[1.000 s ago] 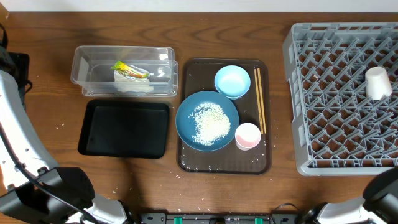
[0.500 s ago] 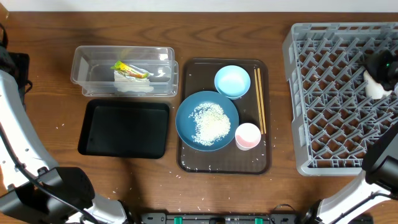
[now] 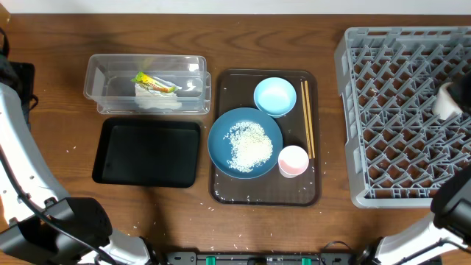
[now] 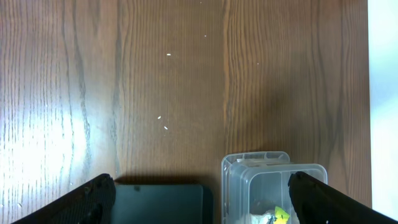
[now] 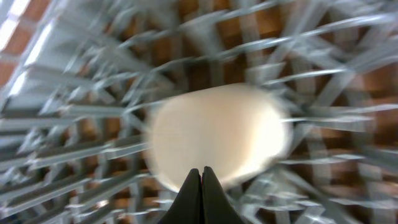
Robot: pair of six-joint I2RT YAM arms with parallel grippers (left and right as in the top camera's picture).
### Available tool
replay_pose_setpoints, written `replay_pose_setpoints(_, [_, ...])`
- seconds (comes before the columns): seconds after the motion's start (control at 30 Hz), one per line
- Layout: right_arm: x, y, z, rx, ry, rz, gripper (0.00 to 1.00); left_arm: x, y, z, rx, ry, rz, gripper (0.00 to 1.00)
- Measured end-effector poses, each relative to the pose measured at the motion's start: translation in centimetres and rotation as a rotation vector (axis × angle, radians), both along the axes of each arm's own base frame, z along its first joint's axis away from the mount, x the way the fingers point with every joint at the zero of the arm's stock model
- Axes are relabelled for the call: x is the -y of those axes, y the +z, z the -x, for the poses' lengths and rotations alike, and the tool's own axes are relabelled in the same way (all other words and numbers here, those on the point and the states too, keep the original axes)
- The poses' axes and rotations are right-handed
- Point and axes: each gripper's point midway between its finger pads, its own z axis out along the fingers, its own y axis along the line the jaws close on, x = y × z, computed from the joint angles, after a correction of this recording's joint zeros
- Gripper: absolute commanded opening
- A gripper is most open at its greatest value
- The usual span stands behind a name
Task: Sort waste into correct bins and load items into the dishwasher rack
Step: 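Lower the cup upside down into the rack and release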
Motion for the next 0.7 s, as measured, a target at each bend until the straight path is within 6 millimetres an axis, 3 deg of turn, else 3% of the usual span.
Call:
replay_pose_setpoints(0.13, [1.3, 2.4, 1.8, -0.006, -0.056, 0.067, 0.01, 0.0, 0.0, 0.0, 0.0, 0.0, 0.0, 0.92])
replay_pose_setpoints(0.27, [1.3, 4.2, 2.2, 0.013, -0.067, 0.1, 0.01, 0.0, 0.0, 0.0, 0.0, 0.0, 0.0, 0.92])
replay_pose_setpoints(0.57, [0.6, 4.6, 0.7, 0.075, -0.024, 0.077, 0.01, 0.0, 0.0, 0.0, 0.0, 0.0, 0.0, 0.92])
replay_pose_setpoints(0.7, [0.4, 3.6, -0.3, 0.085, 0.017, 0.056, 0.01, 0.0, 0.0, 0.0, 0.0, 0.0, 0.0, 0.92])
